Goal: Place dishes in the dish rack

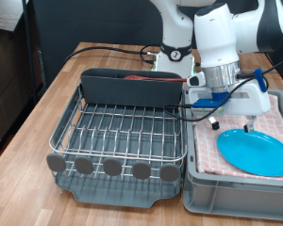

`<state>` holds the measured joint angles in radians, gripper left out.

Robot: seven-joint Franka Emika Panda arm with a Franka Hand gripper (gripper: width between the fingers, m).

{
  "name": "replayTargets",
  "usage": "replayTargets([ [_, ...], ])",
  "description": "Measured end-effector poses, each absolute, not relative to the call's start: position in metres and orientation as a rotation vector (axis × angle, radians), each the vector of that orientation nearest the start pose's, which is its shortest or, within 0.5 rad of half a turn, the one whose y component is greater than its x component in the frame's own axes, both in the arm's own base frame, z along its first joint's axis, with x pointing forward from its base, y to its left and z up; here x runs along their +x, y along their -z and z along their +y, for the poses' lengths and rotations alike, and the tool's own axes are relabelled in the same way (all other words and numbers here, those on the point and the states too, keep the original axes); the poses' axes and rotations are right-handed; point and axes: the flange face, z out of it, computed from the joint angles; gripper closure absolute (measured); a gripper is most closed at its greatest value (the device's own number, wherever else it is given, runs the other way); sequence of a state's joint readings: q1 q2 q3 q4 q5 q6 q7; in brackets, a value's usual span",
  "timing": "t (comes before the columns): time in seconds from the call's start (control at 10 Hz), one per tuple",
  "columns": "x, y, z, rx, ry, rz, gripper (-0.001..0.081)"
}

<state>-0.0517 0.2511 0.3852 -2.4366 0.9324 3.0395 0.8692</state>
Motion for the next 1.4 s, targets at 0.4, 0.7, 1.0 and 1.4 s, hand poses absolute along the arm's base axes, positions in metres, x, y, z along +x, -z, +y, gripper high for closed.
replayTargets([
  [0.4,0.491,-0.224,0.114,-2.0,0.053,1.804,0.0003],
  [0.7,0.496,-0.222,0.119,-2.001,0.056,1.784,0.0003],
  [1.0,0.497,-0.22,0.119,-1.988,0.066,1.793,0.009],
  [1.4,0.497,-0.218,0.115,-1.97,0.073,1.813,0.0445],
])
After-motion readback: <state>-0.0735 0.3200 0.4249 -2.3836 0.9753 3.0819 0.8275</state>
